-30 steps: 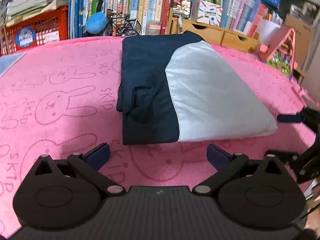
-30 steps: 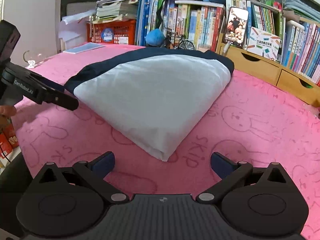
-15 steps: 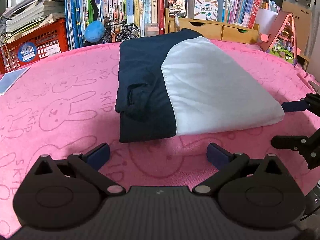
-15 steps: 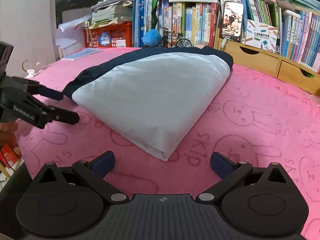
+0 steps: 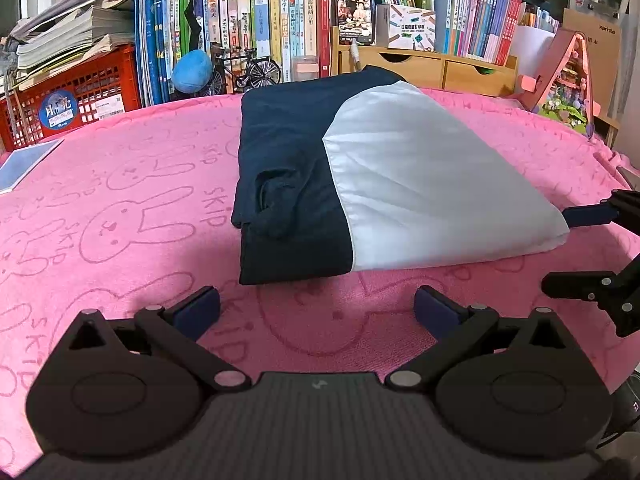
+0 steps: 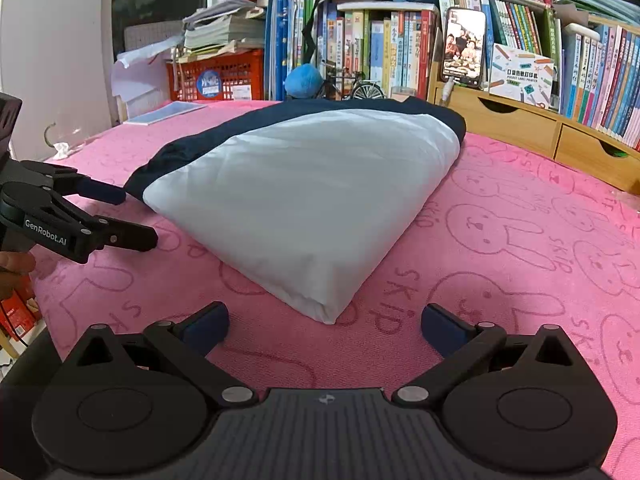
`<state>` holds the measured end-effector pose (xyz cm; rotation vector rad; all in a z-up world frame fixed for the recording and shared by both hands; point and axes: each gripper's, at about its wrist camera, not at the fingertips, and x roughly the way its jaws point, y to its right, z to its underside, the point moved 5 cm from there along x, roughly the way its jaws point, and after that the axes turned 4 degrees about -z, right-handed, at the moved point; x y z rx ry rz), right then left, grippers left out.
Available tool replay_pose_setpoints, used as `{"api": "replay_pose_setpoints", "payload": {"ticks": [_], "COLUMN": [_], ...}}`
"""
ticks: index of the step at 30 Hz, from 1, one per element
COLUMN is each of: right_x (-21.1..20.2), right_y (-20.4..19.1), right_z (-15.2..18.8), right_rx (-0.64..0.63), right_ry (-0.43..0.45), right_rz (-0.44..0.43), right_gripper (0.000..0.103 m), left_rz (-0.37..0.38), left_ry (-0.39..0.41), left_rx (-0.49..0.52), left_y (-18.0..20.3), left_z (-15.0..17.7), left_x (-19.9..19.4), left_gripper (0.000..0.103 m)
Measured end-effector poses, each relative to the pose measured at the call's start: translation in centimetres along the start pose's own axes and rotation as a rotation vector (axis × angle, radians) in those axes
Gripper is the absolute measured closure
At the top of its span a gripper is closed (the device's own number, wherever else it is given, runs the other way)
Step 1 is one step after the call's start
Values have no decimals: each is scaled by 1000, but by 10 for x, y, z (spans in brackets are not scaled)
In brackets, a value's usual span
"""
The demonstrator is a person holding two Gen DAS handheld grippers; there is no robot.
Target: Fold clothes
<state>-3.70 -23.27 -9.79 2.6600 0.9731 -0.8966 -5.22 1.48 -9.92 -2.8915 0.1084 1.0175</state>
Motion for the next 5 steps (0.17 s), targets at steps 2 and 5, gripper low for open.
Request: {"api": "replay_pose_setpoints", "payload": {"ticks": [2,5], "right_x": [0,0], "right_y": [0,0], "right_z": [0,0], "right_rx": [0,0], "right_ry": [0,0], "right_rz": [0,0], "right_gripper": [0,0], "left_rz": [0,0], "left_ry": [3,5], "left_rx": [1,1], "left_y": [0,1], "left_z": [1,1], "left_x": [0,-1], "left_gripper": [0,0]}}
